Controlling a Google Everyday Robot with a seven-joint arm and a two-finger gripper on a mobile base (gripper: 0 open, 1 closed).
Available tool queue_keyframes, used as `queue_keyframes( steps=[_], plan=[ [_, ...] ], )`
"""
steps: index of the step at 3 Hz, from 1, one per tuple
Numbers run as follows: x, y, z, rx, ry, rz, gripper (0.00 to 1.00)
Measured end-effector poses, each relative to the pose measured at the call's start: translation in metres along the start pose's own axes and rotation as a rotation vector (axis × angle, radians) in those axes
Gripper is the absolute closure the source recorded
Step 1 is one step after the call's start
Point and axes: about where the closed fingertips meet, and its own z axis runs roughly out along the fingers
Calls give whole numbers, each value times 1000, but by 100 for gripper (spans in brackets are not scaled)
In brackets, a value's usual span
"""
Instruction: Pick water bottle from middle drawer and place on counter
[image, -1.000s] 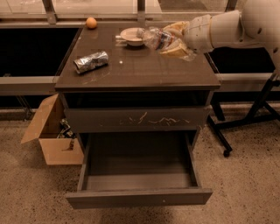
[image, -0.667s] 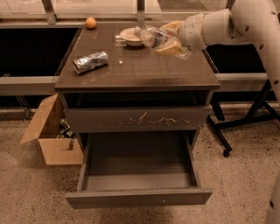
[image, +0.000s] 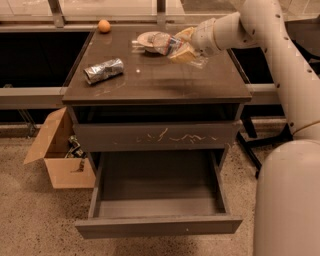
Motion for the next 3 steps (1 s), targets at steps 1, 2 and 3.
queue_keyframes(
  steps=[1, 2, 3],
  plan=[
    [13, -8, 17, -13, 31, 47, 74],
    [22, -11, 24, -21, 54, 75, 50],
    [30, -13, 26, -24, 70, 99, 20]
  ],
)
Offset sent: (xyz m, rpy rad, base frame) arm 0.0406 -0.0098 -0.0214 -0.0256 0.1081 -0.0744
